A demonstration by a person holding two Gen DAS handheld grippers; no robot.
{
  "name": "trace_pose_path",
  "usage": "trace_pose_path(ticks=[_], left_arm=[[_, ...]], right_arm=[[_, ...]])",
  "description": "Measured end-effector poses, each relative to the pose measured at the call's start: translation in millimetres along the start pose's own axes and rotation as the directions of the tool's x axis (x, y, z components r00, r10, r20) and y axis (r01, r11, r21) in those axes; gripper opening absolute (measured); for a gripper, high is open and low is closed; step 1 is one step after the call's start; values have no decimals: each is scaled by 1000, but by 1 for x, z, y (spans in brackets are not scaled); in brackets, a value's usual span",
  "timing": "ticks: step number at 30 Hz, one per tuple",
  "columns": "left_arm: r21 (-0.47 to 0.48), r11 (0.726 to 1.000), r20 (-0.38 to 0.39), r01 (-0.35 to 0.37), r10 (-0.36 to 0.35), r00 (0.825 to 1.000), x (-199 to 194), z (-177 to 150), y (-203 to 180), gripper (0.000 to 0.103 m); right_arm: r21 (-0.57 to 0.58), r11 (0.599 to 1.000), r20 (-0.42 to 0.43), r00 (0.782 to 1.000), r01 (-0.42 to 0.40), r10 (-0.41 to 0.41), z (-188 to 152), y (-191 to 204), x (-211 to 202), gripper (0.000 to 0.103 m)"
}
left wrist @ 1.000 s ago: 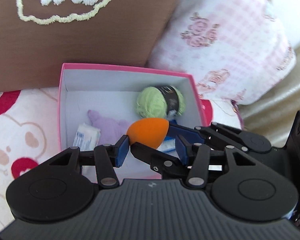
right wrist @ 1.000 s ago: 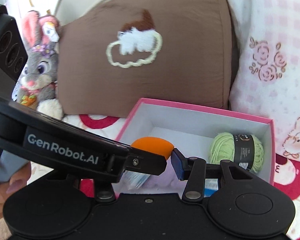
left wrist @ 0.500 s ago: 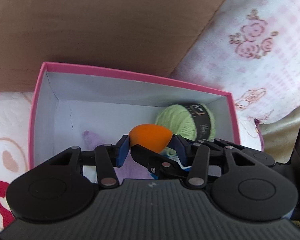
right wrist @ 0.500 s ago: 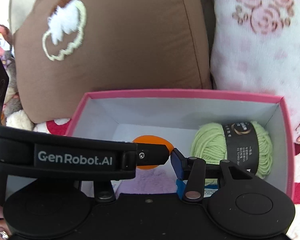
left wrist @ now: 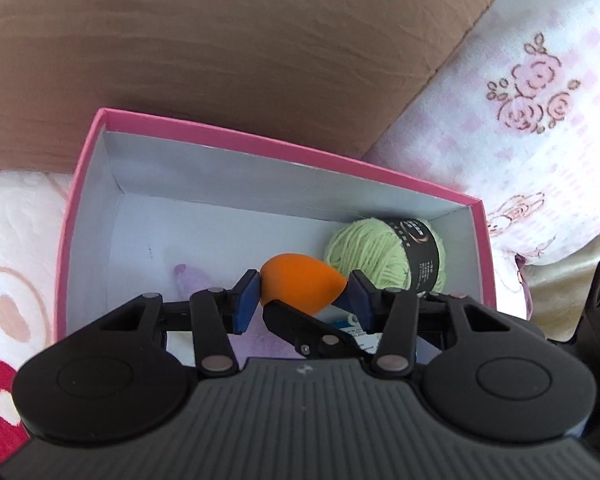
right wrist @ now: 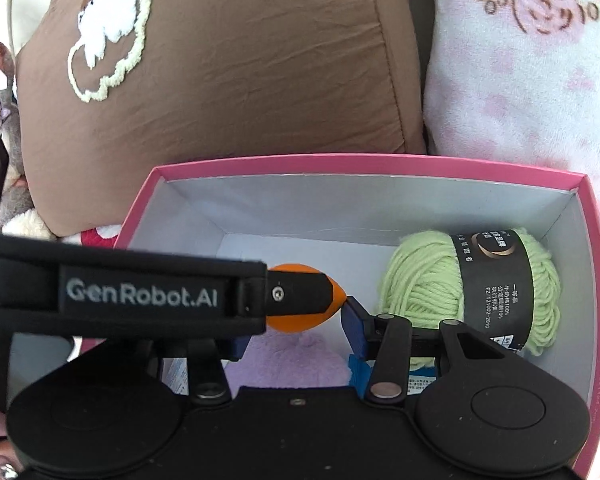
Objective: Organize objects
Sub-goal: 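Open the left tool to release the sponge beside the plush toy, then withdraw the left tool from the box and raise it above the quilt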
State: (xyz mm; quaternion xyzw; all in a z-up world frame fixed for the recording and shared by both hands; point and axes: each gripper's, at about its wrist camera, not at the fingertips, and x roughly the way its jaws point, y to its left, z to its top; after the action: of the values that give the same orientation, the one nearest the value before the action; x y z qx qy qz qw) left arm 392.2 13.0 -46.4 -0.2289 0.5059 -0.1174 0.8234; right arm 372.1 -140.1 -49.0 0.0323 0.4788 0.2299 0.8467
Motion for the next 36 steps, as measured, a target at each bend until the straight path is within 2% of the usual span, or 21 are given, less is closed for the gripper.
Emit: trace_pose_path(ticks=[2, 4, 7, 14, 24, 36], left_arm=[[-17, 1000, 0, -7, 7, 1000, -1, 1, 2, 46], [-10, 999, 16, -50, 50, 999, -6, -1, 0, 51], [45, 994, 40, -96, 95, 995, -16, -5, -10, 53], [159, 968, 74, -196, 186, 980, -43, -23, -29, 53], [196, 949, 93, -247, 233, 968, -100, -46, -26, 53], [259, 923, 76, -285, 275, 959, -141, -76, -46, 53]], right_arm=[[-9, 1000, 1, 1000, 2, -2, 0, 2, 1, 52], [-3, 1000, -1, 1000, 1, -1, 0, 2, -1, 56], [7, 1000, 27, 999, -28, 28, -5, -2, -14, 56], [-88, 996, 62, 998, -25, 30, -20, 2, -44, 56], [-172, 985, 109, 993, -30, 49, -51, 15, -103, 59], [-217, 976, 138, 990, -3, 34, -74, 32, -157, 60]])
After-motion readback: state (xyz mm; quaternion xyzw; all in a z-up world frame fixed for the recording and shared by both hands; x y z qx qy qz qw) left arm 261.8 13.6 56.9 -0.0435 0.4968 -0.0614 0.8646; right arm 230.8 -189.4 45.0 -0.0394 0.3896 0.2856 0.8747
